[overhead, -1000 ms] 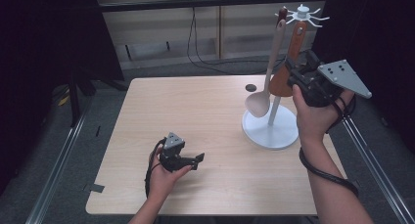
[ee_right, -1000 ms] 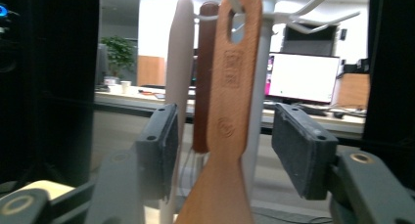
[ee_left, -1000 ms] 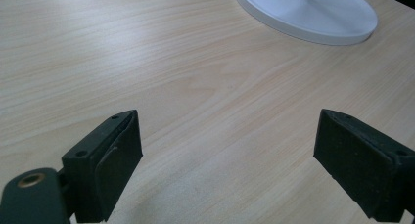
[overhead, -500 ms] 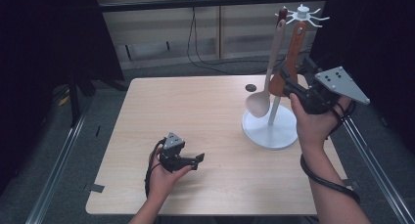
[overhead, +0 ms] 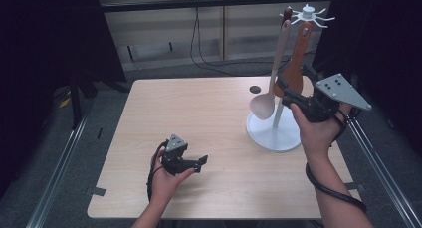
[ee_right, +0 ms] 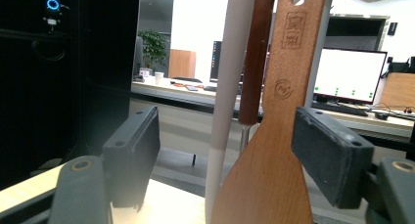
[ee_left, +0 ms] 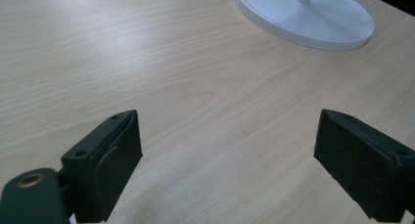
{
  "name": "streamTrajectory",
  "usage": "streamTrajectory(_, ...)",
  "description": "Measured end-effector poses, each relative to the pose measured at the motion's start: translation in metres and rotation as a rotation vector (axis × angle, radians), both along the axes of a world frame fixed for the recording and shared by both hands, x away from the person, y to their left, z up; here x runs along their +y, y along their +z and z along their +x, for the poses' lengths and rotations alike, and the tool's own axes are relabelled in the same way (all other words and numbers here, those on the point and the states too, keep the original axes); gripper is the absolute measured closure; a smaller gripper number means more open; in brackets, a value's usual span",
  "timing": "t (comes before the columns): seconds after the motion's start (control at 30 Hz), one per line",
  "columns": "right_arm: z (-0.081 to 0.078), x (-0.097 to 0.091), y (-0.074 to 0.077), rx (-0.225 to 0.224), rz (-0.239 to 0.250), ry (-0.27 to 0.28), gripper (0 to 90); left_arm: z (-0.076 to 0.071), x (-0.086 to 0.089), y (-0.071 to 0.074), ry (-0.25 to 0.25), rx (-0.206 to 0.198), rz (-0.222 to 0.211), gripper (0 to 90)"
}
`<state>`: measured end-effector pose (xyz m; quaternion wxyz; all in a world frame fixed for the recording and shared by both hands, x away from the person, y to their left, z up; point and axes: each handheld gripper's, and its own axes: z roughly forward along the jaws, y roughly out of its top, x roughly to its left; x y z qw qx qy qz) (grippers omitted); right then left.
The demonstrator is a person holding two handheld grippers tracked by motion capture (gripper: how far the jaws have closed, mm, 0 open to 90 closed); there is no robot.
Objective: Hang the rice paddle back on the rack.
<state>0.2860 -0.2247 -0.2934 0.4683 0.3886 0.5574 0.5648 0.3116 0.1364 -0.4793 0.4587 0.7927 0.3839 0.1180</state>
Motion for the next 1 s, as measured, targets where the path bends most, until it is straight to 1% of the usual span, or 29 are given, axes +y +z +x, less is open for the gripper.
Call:
streamTrajectory(0.07, -0.002, 0.001, -0.002, -0.001, -0.002, 0.009, 25.5, 0.001, 0.000, 0.000, -0.004, 0.001, 0.006, 10.2)
streamTrajectory(0.13, -0.003, 0.001, -0.004, -0.001, -0.012, 0.009, 24.4, 0.001, 0.000, -0.001, -0.001, 0.002, 0.002, 10.1)
streamTrajectory(0.27, -0.005, 0.001, -0.008, 0.000, -0.014, 0.022, 23.1, 0.001, 0.000, 0.000, -0.003, -0.001, 0.005, 10.2)
streamTrajectory(0.4, -0.007, 0.001, -0.012, 0.007, -0.006, 0.036, 21.4, 0.001, 0.000, -0.001, -0.004, 0.002, 0.002, 10.1)
streamTrajectory(0.43, -0.008, 0.001, -0.013, 0.007, -0.003, 0.044, 20.8, 0.000, 0.000, -0.001, -0.001, 0.002, 0.000, 10.0)
streamTrajectory(0.47, -0.008, 0.001, -0.014, 0.009, -0.001, 0.055, 20.2, 0.000, 0.000, 0.000, -0.008, 0.001, 0.008, 10.0)
streamTrajectory(0.53, -0.009, 0.001, -0.017, 0.008, 0.001, 0.065, 19.2, 0.000, -0.001, -0.001, 0.000, 0.004, -0.002, 9.9)
streamTrajectory(0.57, -0.010, 0.001, -0.018, 0.010, 0.008, 0.073, 18.4, 0.000, 0.000, -0.001, -0.009, 0.001, 0.006, 9.9)
streamTrajectory(0.63, -0.011, 0.001, -0.020, 0.012, 0.008, 0.090, 17.9, 0.000, 0.000, 0.000, -0.010, 0.000, 0.007, 9.8)
streamTrajectory(0.77, -0.016, 0.001, -0.026, 0.008, 0.010, 0.100, 17.9, 0.000, 0.000, 0.000, -0.006, -0.001, -0.003, 9.8)
streamTrajectory(0.8, -0.016, 0.001, -0.027, 0.005, 0.010, 0.102, 17.8, 0.000, 0.000, 0.000, -0.008, -0.002, 0.001, 9.8)
streamTrajectory(0.87, -0.017, 0.001, -0.029, 0.017, 0.006, 0.113, 17.4, 0.000, -0.001, -0.001, -0.001, -0.001, -0.001, 9.8)
streamTrajectory(0.9, -0.018, 0.001, -0.030, 0.018, 0.003, 0.117, 17.3, 0.000, 0.000, 0.000, -0.014, -0.003, 0.008, 9.8)
streamTrajectory(1.0, -0.020, 0.000, -0.034, 0.026, 0.004, 0.130, 16.7, -0.001, 0.000, 0.001, -0.008, -0.006, -0.004, 9.8)
